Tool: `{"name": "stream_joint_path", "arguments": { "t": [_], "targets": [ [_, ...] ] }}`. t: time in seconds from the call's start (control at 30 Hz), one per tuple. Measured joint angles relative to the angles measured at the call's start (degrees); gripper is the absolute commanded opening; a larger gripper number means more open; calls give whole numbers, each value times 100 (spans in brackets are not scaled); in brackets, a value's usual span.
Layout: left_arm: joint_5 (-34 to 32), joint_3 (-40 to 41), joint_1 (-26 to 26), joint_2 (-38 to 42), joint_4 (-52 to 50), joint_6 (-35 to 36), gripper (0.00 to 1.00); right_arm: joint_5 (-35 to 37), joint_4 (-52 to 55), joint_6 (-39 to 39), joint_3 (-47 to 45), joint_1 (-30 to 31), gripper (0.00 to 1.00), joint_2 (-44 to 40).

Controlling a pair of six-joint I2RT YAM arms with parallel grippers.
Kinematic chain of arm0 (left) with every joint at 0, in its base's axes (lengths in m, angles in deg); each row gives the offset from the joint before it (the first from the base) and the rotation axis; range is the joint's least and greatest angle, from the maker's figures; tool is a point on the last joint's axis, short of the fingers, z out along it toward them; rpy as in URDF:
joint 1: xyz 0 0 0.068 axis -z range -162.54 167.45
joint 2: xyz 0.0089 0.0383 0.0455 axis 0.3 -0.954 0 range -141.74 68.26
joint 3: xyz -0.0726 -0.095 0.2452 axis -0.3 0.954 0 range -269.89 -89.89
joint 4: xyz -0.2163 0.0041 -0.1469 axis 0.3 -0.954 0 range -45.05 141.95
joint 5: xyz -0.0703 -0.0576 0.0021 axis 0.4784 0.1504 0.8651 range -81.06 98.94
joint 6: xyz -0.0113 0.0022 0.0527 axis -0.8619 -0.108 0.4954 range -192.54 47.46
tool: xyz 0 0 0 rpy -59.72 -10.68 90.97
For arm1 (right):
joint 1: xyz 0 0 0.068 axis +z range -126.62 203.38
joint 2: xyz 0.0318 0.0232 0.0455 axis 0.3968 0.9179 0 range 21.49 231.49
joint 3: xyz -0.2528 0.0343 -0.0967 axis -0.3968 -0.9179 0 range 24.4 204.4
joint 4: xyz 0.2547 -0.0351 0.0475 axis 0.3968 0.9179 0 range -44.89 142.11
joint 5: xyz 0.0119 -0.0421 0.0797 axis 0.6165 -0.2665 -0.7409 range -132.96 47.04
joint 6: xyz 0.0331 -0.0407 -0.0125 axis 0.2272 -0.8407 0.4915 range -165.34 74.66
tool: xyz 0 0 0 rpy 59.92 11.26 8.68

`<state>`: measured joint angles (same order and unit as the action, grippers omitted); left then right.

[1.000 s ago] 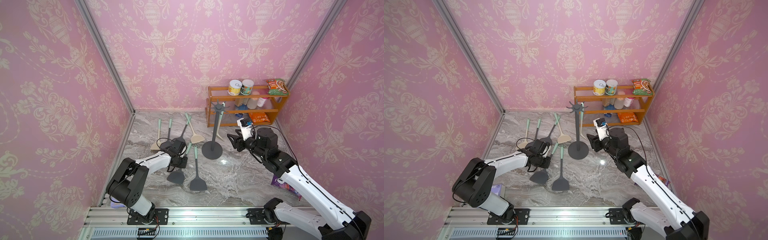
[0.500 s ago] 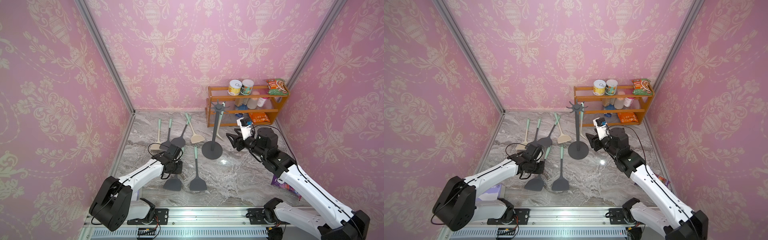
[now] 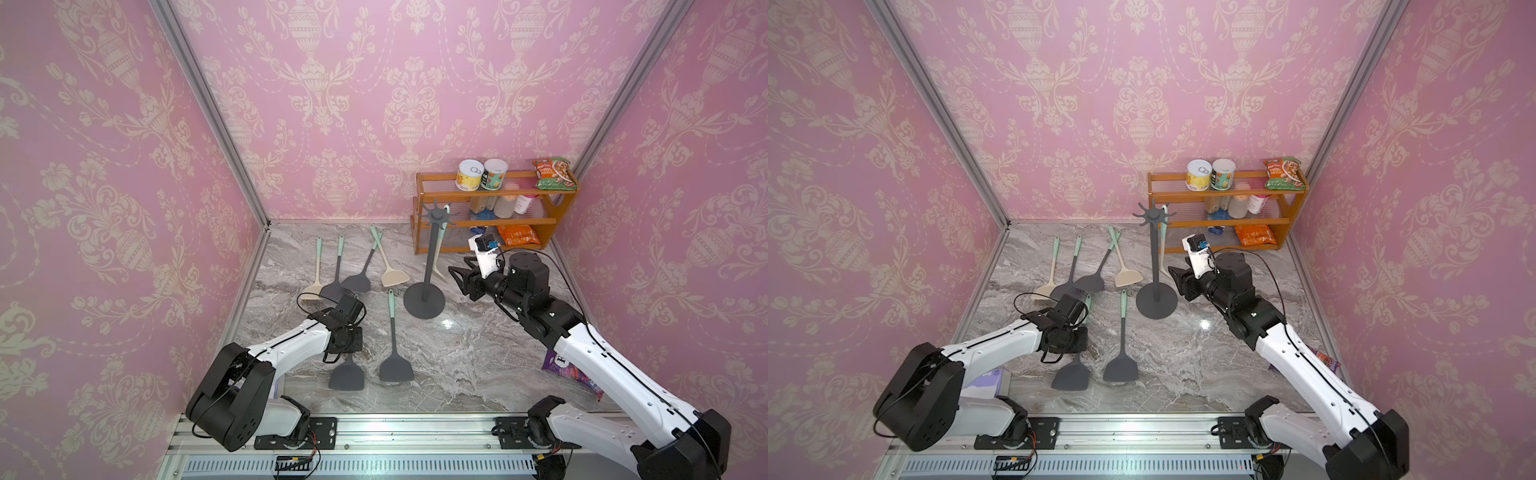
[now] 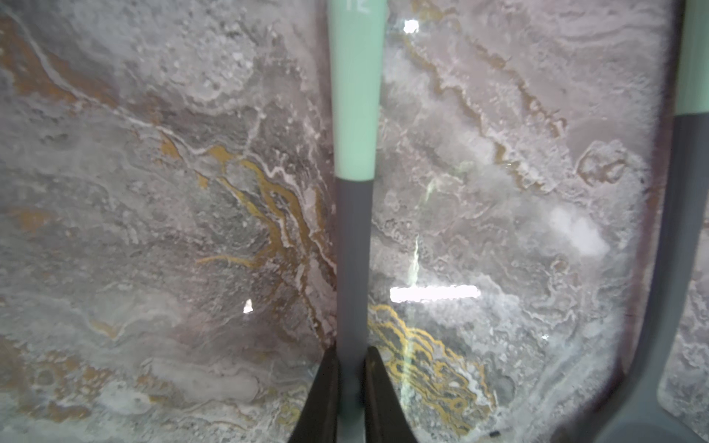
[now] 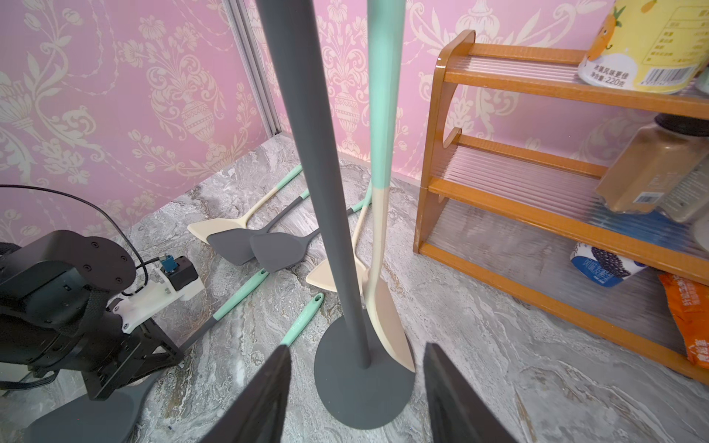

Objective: Take the spatula off the kitchen utensil rack
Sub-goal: Move the spatula to the center of the board.

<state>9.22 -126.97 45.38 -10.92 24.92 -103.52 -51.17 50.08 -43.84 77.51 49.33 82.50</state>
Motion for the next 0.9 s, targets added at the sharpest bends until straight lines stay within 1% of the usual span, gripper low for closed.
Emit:
{"name": "stream_joint_path", "arguments": {
  "t": [0.27, 0.33, 0.4, 0.43, 0.53, 0.73, 0.83, 0.9],
  "targets": [
    [-68, 20, 11, -2, 133, -48, 12, -2, 26, 0, 26, -48, 58, 0],
    [-74, 44, 11, 9, 203, -46, 14, -2, 26, 0, 28, -50, 59, 0],
    [-92, 68, 11, 50, 234, -46, 19, -2, 26, 0, 28, -50, 59, 0],
    [-116, 68, 11, 61, 254, -48, 23, -2, 28, 2, 31, -50, 59, 0],
    [-203, 68, 11, 146, 271, -59, 40, 0, 28, 2, 31, -48, 59, 0],
    [-234, 46, 11, 728, 17, -9, 51, -11, 26, 0, 31, -50, 60, -2],
    [-214, -39, 13, 1276, -330, 26, 54, -118, -11, -55, 28, -79, 64, -2],
    [-199, -136, 31, 1823, -551, 44, 55, -275, -114, -168, 0, -138, 66, -2]
  ]
}}
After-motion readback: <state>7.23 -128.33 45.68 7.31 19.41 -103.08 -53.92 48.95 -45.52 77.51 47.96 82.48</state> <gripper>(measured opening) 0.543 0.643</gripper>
